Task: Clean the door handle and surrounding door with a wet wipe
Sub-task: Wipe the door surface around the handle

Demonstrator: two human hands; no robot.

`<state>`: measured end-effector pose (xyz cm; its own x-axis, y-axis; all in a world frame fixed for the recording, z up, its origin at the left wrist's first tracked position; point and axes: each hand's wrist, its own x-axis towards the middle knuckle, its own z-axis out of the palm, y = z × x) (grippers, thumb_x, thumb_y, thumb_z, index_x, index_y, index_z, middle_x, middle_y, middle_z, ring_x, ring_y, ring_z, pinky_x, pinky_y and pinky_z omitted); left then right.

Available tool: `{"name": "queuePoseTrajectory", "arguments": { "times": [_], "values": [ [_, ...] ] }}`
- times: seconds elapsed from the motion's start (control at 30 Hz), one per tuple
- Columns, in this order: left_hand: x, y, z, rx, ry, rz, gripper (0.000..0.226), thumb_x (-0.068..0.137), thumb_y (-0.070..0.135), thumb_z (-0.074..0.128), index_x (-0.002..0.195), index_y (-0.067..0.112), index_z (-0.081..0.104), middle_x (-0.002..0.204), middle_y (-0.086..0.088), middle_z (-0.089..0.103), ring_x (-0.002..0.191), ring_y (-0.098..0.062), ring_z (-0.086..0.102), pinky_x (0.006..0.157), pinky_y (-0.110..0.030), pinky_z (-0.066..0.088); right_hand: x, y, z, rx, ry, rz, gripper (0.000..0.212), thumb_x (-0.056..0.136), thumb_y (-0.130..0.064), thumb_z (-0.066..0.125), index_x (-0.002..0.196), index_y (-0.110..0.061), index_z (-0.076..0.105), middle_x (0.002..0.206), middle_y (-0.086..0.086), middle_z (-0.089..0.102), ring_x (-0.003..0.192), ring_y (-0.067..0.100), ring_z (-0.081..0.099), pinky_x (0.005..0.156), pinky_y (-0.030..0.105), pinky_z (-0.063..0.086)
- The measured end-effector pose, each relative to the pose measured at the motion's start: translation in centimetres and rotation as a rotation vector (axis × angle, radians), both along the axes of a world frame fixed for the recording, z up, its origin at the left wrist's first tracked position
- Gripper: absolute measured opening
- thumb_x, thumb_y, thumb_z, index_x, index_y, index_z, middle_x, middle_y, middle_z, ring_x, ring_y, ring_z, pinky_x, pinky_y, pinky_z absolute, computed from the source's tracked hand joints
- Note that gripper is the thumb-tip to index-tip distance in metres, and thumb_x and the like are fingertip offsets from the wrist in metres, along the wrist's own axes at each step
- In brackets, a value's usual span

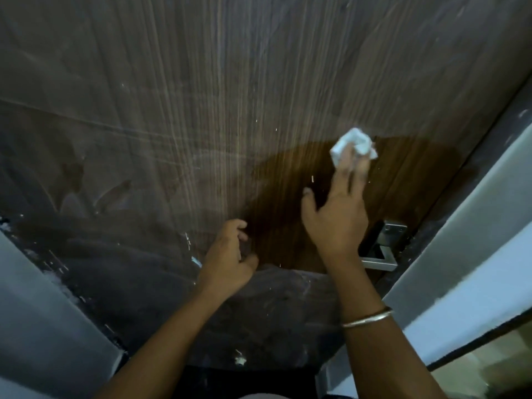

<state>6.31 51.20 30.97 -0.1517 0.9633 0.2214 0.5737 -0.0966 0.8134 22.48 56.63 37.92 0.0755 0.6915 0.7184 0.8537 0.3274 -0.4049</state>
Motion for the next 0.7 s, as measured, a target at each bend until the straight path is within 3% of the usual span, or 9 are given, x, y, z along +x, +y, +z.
{"name": "queuePoseTrajectory", "arguments": {
  "times": [0.07, 0.17, 0.27, 0.33, 0.4, 0.53, 0.63, 0.7],
  "values": [
    [0.4, 0.1, 0.4, 0.005, -0.012, -0.01, 0.06, 0.078, 0.01, 0.067, 0.128, 0.021, 0.035, 0.108, 0.006, 0.049, 0.085, -0.007, 0.053, 0.07, -0.023, 0.043, -0.1, 0.0, 0.2, -0.007, 0.074, 0.014, 0.083, 0.084, -0.031, 0.062, 0.148, -0.012, 0.013, 0.155, 0.018, 0.013, 0.119, 0.03, 0.044, 0.074, 0.032, 0.048],
    [1.6, 0.7, 1.1, 0.058, -0.028, -0.053, 0.056, 0.077, 0.01, 0.068, 0.122, 0.022, 0.037, 0.109, 0.0, 0.055, 0.093, -0.013, 0.058, 0.075, -0.029, 0.05, -2.3, -0.8, -0.3, -0.014, -0.115, 0.177, 0.084, 0.083, -0.037, 0.06, 0.148, -0.015, 0.012, 0.157, 0.012, 0.009, 0.093, 0.028, 0.062, 0.062, 0.032, 0.055],
    [2.5, 1.1, 1.8, 0.107, 0.009, -0.087, 0.053, 0.078, 0.011, 0.067, 0.12, 0.022, 0.038, 0.111, -0.001, 0.055, 0.092, -0.013, 0.058, 0.071, -0.026, 0.049, -2.7, -0.8, -0.8, -0.007, -0.227, 0.192, 0.084, 0.083, -0.042, 0.059, 0.148, -0.021, 0.01, 0.158, 0.005, 0.004, 0.081, 0.021, 0.062, 0.053, 0.025, 0.049],
    [2.5, 1.1, 2.1, 0.117, 0.016, -0.086, 0.055, 0.077, 0.009, 0.066, 0.123, 0.021, 0.038, 0.11, 0.001, 0.052, 0.084, -0.011, 0.057, 0.067, -0.025, 0.049, -0.8, -0.4, -0.5, -0.003, -0.152, 0.079, 0.084, 0.083, -0.043, 0.059, 0.148, -0.024, 0.009, 0.158, 0.006, 0.009, 0.089, 0.028, 0.063, 0.06, 0.03, 0.051],
    [2.4, 1.0, 2.1, 0.116, 0.009, -0.085, 0.055, 0.078, 0.008, 0.066, 0.125, 0.019, 0.038, 0.107, 0.003, 0.05, 0.081, -0.01, 0.054, 0.067, -0.026, 0.049, 2.1, 0.1, 0.0, -0.045, 0.034, -0.051, 0.086, 0.085, -0.041, 0.059, 0.149, -0.026, 0.003, 0.158, 0.008, 0.006, 0.111, 0.033, 0.055, 0.074, 0.032, 0.047],
    [2.9, 1.0, 1.7, 0.088, 0.015, -0.085, 0.056, 0.078, 0.008, 0.067, 0.126, 0.018, 0.039, 0.105, 0.004, 0.05, 0.079, -0.01, 0.054, 0.067, -0.026, 0.049, 6.6, 0.8, 1.4, 0.026, 0.385, -0.141, 0.078, 0.087, -0.028, 0.061, 0.149, -0.018, 0.015, 0.157, 0.009, 0.011, 0.138, 0.021, 0.025, 0.088, 0.021, 0.029],
    [3.9, 1.2, 1.6, 0.09, 0.028, -0.111, 0.057, 0.078, 0.008, 0.068, 0.126, 0.019, 0.039, 0.105, 0.005, 0.049, 0.075, -0.009, 0.054, 0.061, -0.019, 0.043, 5.2, 0.2, 1.5, 0.035, 0.321, -0.046, 0.076, 0.088, -0.029, 0.062, 0.148, -0.015, 0.017, 0.156, 0.011, 0.014, 0.131, 0.004, 0.02, 0.091, 0.007, 0.022],
    [4.6, 1.4, 1.9, 0.09, 0.06, -0.13, 0.058, 0.078, 0.01, 0.067, 0.127, 0.022, 0.038, 0.105, 0.009, 0.047, 0.073, -0.009, 0.054, 0.058, -0.018, 0.042, 3.8, -0.4, 1.0, -0.012, 0.16, 0.022, 0.078, 0.089, -0.037, 0.058, 0.149, -0.019, 0.013, 0.157, 0.008, 0.009, 0.126, 0.01, 0.033, 0.084, 0.014, 0.031]
  ]
}}
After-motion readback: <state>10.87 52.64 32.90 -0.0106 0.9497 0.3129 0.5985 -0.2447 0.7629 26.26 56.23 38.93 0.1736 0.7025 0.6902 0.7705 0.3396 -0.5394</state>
